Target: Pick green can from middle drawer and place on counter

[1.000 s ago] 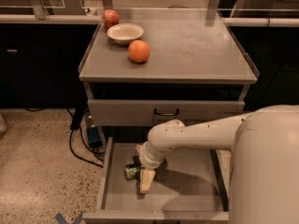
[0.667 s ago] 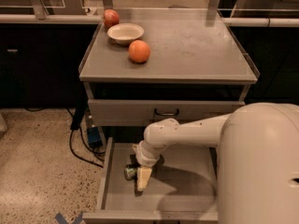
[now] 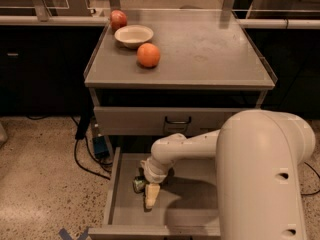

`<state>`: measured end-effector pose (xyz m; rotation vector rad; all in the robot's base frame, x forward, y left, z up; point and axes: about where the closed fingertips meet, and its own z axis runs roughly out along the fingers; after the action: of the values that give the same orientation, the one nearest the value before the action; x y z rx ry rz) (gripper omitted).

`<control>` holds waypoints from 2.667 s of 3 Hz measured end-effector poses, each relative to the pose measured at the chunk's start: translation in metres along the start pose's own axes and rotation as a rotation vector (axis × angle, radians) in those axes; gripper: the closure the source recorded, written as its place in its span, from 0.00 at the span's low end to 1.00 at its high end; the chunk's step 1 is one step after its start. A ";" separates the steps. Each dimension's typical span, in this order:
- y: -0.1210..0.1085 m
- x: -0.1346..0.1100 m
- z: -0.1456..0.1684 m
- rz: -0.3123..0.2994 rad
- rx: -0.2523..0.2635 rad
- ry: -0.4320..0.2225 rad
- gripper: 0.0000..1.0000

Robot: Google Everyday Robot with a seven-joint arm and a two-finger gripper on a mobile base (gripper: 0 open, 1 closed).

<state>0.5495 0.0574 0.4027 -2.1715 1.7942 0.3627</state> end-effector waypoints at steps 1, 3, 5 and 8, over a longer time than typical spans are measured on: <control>0.003 0.004 0.025 0.004 0.022 -0.012 0.00; 0.002 0.004 0.038 0.002 0.029 -0.023 0.19; 0.002 0.004 0.038 0.002 0.029 -0.023 0.64; 0.003 0.004 0.038 0.002 0.029 -0.023 1.00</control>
Offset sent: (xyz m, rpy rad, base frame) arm 0.0017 0.0154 -0.0472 0.0427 -0.0335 -0.0147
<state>0.5476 0.0682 0.3662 -2.1376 1.7780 0.3590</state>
